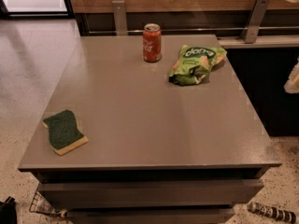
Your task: Move green rice chip bag near sponge
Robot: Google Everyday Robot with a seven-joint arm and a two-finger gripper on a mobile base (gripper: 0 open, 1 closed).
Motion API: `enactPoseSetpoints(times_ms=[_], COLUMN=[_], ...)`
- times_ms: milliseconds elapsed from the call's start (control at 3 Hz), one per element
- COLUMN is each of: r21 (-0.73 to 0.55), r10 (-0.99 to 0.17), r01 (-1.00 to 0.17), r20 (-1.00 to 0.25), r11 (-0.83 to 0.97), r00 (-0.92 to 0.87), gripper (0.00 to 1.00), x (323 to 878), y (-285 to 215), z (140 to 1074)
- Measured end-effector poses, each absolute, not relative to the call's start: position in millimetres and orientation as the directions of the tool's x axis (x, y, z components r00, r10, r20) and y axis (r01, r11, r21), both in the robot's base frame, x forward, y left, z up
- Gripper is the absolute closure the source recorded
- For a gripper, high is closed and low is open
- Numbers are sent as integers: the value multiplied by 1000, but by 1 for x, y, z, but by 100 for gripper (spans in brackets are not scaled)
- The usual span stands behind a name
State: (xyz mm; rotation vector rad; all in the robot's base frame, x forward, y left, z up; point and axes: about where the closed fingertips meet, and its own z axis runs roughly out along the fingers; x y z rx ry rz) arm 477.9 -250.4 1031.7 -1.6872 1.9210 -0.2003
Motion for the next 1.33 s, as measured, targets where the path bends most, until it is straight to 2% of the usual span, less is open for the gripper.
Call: enactPoseSetpoints(times_ms=[333, 667, 1000, 1333], r21=[-480, -517, -556, -558], r10=[-914, -896, -903, -914], r01=[-873, -849, -808, -805], r20=[-388, -321, -221, -190], r11=[87, -106, -193, -201], r00=[122, 308, 368, 360], gripper=[0, 0, 0, 0], x=[512, 525, 531, 531], y=[-261, -256, -247, -248], z=[1030, 1037, 1050, 1049])
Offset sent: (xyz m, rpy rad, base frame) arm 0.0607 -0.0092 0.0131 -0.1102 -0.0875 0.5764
